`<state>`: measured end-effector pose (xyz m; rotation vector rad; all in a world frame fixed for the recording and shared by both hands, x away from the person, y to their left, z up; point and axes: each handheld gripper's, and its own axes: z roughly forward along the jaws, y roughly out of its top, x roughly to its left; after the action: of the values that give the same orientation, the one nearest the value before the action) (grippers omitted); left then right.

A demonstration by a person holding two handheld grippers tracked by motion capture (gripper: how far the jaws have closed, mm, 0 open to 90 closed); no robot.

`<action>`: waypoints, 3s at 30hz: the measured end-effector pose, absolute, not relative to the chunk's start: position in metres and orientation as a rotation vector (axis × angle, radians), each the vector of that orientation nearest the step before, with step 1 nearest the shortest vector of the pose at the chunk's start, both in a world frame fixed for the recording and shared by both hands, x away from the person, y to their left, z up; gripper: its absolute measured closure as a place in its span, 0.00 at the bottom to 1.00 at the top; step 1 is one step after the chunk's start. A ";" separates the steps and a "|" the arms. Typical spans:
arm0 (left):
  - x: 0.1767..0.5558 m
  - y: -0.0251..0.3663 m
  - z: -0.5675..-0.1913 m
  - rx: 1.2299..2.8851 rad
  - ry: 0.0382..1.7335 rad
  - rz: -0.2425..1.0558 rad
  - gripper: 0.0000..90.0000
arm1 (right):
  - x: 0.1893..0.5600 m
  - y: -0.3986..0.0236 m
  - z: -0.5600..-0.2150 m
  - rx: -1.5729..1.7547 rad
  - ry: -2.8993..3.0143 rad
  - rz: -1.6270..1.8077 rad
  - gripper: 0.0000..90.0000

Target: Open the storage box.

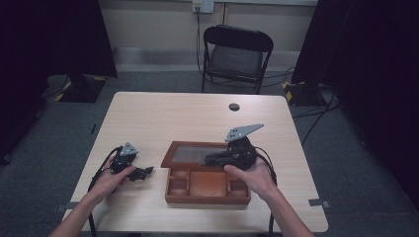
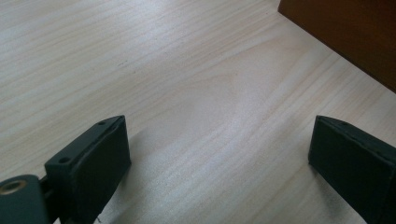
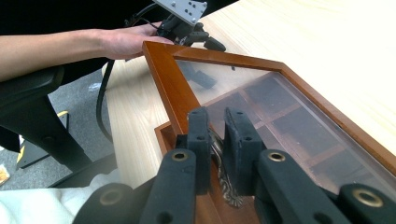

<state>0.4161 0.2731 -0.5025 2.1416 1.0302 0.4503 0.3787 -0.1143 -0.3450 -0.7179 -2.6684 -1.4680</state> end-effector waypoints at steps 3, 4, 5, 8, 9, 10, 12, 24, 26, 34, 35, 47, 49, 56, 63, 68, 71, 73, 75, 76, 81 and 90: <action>0.416 0.273 -0.503 2.139 1.035 0.449 0.05 | 0.380 -0.114 -0.343 -0.720 -2.667 -1.468 0.91; 0.416 0.273 -0.503 2.138 1.035 0.447 0.05 | 0.381 -0.114 -0.342 -0.721 -2.668 -1.469 0.91; 0.416 0.273 -0.503 2.138 1.035 0.447 0.05 | 0.381 -0.114 -0.341 -0.722 -2.664 -1.469 0.91; 0.416 0.273 -0.502 2.147 1.031 0.450 0.05 | 0.383 -0.114 -0.340 -0.720 -2.666 -1.468 0.91; 0.416 0.274 -0.502 2.150 1.025 0.453 0.05 | 0.383 -0.114 -0.339 -0.721 -2.666 -1.471 0.91; 0.416 0.273 -0.502 2.150 1.026 0.452 0.05 | 0.384 -0.114 -0.339 -0.719 -2.667 -1.472 0.91; 0.416 0.273 -0.502 2.152 1.028 0.454 0.05 | 0.384 -0.114 -0.338 -0.722 -2.666 -1.476 0.91; 0.416 0.273 -0.502 2.152 1.030 0.452 0.05 | 0.389 -0.115 -0.333 -0.717 -2.667 -1.481 0.91; 0.416 0.273 -0.502 2.151 1.028 0.453 0.05 | 0.390 -0.115 -0.333 -0.715 -2.664 -1.479 0.91; 0.416 0.273 -0.502 2.149 1.027 0.450 0.05 | 0.394 -0.115 -0.329 -0.706 -2.672 -1.472 0.91; 0.416 0.273 -0.502 2.152 1.029 0.453 0.05 | 0.394 -0.114 -0.329 -0.707 -2.672 -1.469 0.91; 0.416 0.273 -0.502 2.150 1.027 0.450 0.05 | 0.400 -0.115 -0.323 -0.712 -2.668 -1.476 0.91; 0.416 0.273 -0.502 2.150 1.027 0.451 0.05 | 0.400 -0.115 -0.323 -0.713 -2.669 -1.478 0.91; 0.416 0.273 -0.502 2.150 1.027 0.450 0.05 | 0.403 -0.116 -0.322 -0.716 -2.658 -1.479 0.91; 0.416 0.273 -0.502 2.151 1.028 0.453 0.05 | 0.406 -0.115 -0.318 -0.720 -2.664 -1.475 0.91; 0.416 0.273 -0.502 2.151 1.029 0.452 0.05 | 0.409 -0.115 -0.316 -0.724 -2.667 -1.473 0.92; 0.416 0.273 -0.502 2.150 1.027 0.451 0.05 | 0.410 -0.115 -0.314 -0.727 -2.664 -1.473 0.92; 0.416 0.273 -0.502 2.149 1.027 0.450 0.05 | 0.411 -0.115 -0.314 -0.734 -2.657 -1.474 0.92; 0.416 0.273 -0.502 2.150 1.027 0.451 0.05 | 0.412 -0.116 -0.314 -0.730 -2.654 -1.477 0.92; 0.416 0.273 -0.502 2.149 1.026 0.451 0.05 | 0.412 -0.116 -0.314 -0.732 -2.648 -1.479 0.92; 0.416 0.273 -0.502 2.150 1.026 0.451 0.05 | 0.414 -0.116 -0.315 -0.739 -2.631 -1.484 0.92; 0.416 0.273 -0.502 2.151 1.027 0.452 0.05 | 0.416 -0.116 -0.312 -0.755 -2.627 -1.488 0.92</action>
<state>0.4162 0.2734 -0.5021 2.1515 1.0275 0.4520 0.4163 -0.1164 -0.3122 -0.7547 -2.6273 -1.4881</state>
